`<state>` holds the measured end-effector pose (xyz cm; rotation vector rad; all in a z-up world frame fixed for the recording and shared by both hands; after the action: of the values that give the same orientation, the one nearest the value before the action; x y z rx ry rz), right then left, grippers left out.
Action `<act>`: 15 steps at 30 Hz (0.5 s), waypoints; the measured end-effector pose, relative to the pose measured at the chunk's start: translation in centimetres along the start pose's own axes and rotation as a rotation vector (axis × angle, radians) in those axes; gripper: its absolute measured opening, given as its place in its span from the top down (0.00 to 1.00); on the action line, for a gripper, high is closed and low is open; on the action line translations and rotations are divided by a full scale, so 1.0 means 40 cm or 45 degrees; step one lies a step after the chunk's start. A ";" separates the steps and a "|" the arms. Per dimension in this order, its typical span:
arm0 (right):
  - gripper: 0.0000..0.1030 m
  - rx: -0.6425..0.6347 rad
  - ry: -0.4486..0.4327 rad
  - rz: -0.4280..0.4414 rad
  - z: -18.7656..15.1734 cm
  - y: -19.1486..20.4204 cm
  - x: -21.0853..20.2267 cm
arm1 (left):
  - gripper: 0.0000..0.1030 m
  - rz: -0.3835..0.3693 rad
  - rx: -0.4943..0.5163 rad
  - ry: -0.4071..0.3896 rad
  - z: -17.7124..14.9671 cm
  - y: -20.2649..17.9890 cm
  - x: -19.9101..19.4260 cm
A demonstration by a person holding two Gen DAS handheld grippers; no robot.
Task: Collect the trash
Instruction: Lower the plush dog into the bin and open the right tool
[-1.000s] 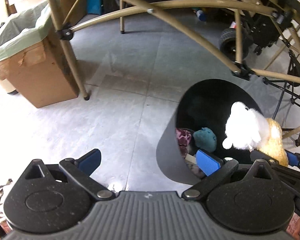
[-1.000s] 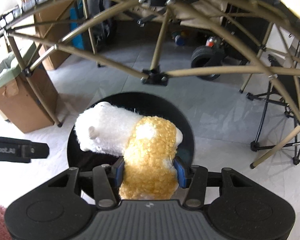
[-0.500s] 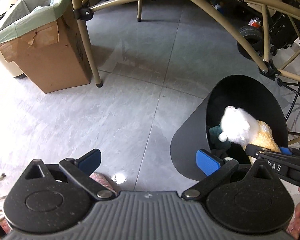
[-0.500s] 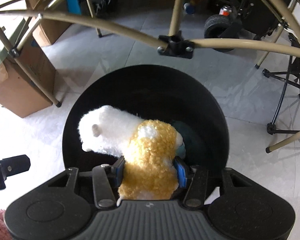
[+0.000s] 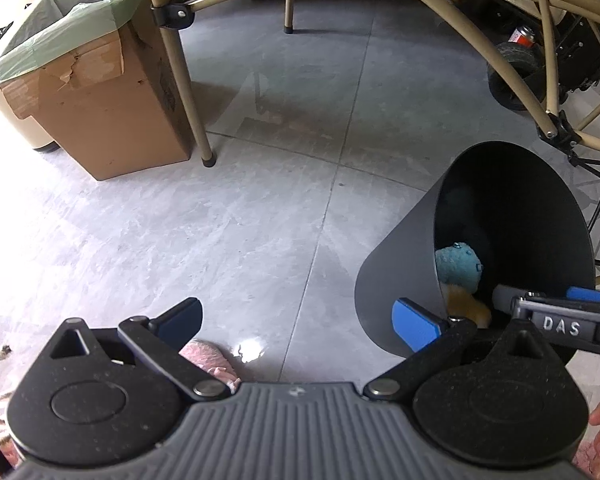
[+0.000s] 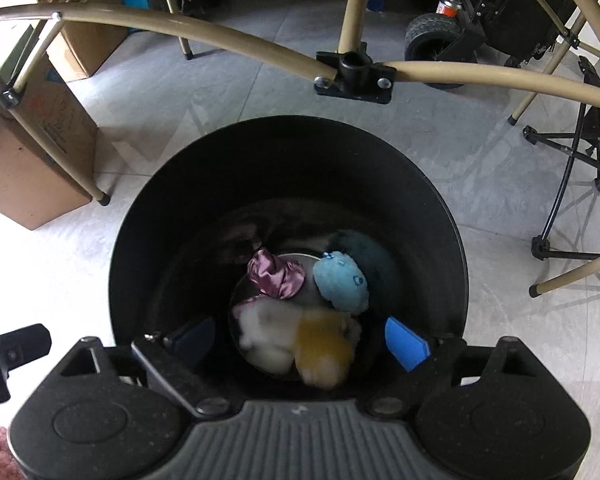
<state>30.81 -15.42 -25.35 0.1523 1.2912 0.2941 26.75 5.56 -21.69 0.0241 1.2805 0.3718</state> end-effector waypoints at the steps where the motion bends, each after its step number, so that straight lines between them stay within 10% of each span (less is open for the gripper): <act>1: 0.00 0.006 0.012 0.001 -0.003 0.000 0.002 | 0.00 0.001 -0.002 0.001 0.001 0.002 0.001; 15: 0.00 0.000 -0.005 0.025 -0.006 0.005 -0.033 | 0.00 -0.001 -0.004 -0.034 0.004 0.002 -0.027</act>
<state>30.24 -15.64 -24.14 0.1658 1.2861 0.3105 26.62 5.33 -20.63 0.0258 1.2536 0.3722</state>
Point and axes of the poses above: each gripper's, at about its wrist camera, not at the fingertips, and x roughly the way its jaws point, y to its left, z to its top, the point moved 6 cm from there along x, roughly the way its jaws point, and after that the axes turned 15 degrees about z, right-handed, at the moved point
